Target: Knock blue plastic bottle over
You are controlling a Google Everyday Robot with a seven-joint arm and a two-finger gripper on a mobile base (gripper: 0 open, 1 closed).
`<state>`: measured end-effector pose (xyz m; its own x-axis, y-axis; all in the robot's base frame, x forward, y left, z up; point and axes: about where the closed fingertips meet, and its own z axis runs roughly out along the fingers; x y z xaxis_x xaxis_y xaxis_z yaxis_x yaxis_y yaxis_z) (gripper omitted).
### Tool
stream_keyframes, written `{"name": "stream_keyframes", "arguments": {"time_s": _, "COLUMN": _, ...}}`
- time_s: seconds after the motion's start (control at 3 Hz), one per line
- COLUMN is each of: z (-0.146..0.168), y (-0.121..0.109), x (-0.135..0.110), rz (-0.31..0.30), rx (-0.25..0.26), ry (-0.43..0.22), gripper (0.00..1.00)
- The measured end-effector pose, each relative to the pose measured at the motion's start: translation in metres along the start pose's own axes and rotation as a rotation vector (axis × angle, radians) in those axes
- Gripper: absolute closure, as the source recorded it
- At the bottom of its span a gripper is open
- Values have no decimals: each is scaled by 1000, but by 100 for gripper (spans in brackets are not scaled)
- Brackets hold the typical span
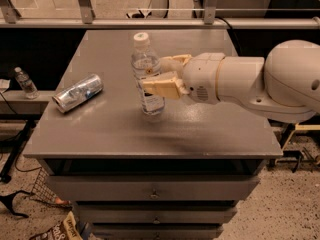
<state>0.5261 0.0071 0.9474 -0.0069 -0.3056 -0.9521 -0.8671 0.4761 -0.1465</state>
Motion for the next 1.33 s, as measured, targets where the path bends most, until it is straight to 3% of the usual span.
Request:
{"name": "stream_keyframes", "arguments": {"time_s": 0.33, "z": -7, "y": -6, "x": -2, "rz": -23, "rx": 3, "ry": 24, "gripper": 100}}
{"name": "stream_keyframes", "arguments": {"time_s": 0.67, "z": -17, "y": -10, "x": -19, "rz": -96, "rx": 7, "ry": 125, "gripper": 100}}
{"name": "stream_keyframes", "arguments": {"time_s": 1.0, "z": -30, "y": -14, "x": -40, "rz": -154, "rx": 8, "ry": 258, "gripper": 100}}
{"name": "stream_keyframes", "arguments": {"time_s": 1.33, "z": -36, "y": -16, "x": -47, "rz": -162, "rx": -27, "ry": 412, "gripper": 100}}
